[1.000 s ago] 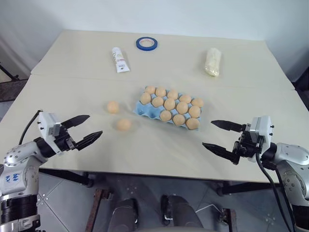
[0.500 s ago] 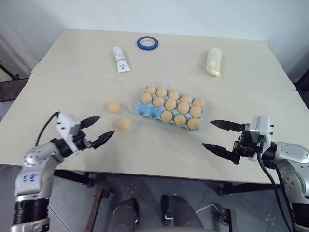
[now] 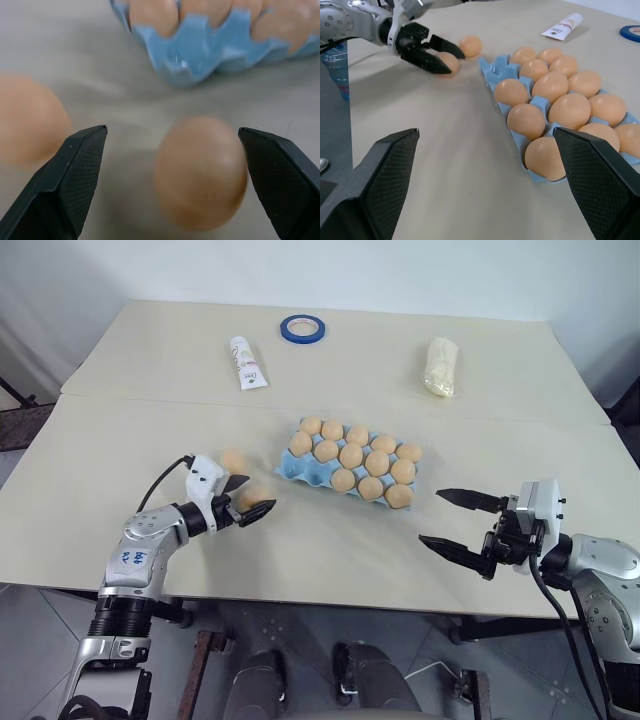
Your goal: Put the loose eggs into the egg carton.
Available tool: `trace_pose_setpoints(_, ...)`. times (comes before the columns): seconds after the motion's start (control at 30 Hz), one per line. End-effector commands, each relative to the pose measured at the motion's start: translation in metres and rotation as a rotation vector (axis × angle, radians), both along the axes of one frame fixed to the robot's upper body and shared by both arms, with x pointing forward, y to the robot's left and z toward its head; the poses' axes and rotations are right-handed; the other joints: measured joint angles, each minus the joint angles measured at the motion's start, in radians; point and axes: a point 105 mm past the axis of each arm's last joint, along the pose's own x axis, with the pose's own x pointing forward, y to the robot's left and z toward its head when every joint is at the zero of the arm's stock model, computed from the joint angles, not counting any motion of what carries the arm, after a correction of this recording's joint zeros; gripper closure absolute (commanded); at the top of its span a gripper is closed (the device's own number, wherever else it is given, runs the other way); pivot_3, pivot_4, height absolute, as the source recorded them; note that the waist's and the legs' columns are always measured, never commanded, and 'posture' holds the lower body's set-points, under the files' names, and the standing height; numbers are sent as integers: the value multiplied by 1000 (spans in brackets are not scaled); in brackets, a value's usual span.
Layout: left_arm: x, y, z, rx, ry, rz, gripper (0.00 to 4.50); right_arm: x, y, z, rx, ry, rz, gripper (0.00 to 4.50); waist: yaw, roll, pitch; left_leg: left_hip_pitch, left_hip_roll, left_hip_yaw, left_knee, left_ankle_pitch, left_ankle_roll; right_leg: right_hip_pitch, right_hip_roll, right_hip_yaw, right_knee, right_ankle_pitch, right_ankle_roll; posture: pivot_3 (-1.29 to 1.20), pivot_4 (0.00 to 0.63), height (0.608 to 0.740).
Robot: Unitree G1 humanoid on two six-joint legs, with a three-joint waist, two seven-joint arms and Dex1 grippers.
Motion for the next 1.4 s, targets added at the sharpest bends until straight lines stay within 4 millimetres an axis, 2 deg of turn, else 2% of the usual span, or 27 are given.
trace_pose_setpoints(0.03, 7, -5, 6, 15, -12, -26, 431, -3, 1, 10, -2, -46, -5, 0, 0, 0, 0, 0, 0, 0, 0, 0, 0, 0, 0, 0, 0, 0, 0, 0, 150, 740)
trace_pose_setpoints(0.13, 9, -9, 11, -26, 12, -56, 1248, -4, 0, 9, -3, -45, -14, 0, -1, 0, 0, 0, 0, 0, 0, 0, 0, 0, 0, 0, 1, 0, 0, 0, 150, 740)
trace_pose_setpoints(0.27, 9, -13, 23, -23, -24, -100, 2592, -4, -1, 9, -6, -42, -22, 0, -1, 0, 0, 0, 0, 0, 0, 0, 0, 0, 0, 0, 1, 0, 0, 0, 150, 740)
trace_pose_setpoints(0.3, 9, -16, 30, -18, -61, -124, 2706, -4, -1, 9, -6, -43, -24, 0, -1, 0, 0, 0, 0, 0, 0, 0, 0, 0, 0, 0, 1, 0, 0, 0, 150, 740)
trace_pose_setpoints(0.4, 12, -23, 50, -38, -144, -171, 2718, -5, -1, 9, -5, -43, -26, 0, 0, 0, 0, 0, 0, 0, 1, 0, 0, 0, 0, 0, 1, 0, 0, 0, 150, 740)
trace_pose_setpoints(0.5, 15, -42, 83, -116, -234, -264, 2726, -4, -1, 9, -4, -46, -29, 0, 4, 0, 0, 0, 0, 0, 1, 0, 0, 0, 0, 0, 1, 0, 0, 0, 150, 740)
trace_pose_setpoints(0.6, 19, -60, 98, -154, -270, -334, 2726, -3, 0, 9, -1, -49, -30, 0, 5, 0, 0, -1, -1, 0, 2, 1, 1, 0, -1, 0, 1, 1, 1, 0, 150, 740)
trace_pose_setpoints(0.67, 21, -70, 100, -161, -292, -379, 2726, -3, 1, 8, 0, -50, -30, 0, 4, 0, 0, -1, -1, 0, 2, 1, 1, 0, 0, 0, 0, 1, 1, 0, 150, 740)
trace_pose_setpoints(0.77, 29, -83, 90, -136, -269, -403, 2726, -2, 2, 9, 4, -57, -34, 0, -2, 0, 0, -1, -1, 1, 1, 1, 1, 0, 1, 1, 0, 1, 2, 0, 150, 740)
trace_pose_setpoints(0.97, 43, -96, 77, -113, -227, -421, 2726, -5, 1, 10, 6, -67, -55, 0, 0, 0, 0, -1, -1, 1, 2, 1, 0, -1, 2, 1, 1, 1, 2, 0, 150, 740)
trace_pose_setpoints(1.23, 43, -104, 78, -132, -236, -446, 94, -10, -1, 7, 7, -61, -81, 0, -1, 0, 0, -1, -1, 1, 2, 1, 0, -1, 1, 1, 1, 0, 2, 0, 150, 740)
trace_pose_setpoints(1.4, 42, -101, 86, -137, -266, -446, 40, -9, 1, 7, 9, -58, -80, 0, 0, 0, 0, -1, -1, 1, 2, 1, 0, -1, 1, 1, 2, 0, 2, 0, 150, 740)
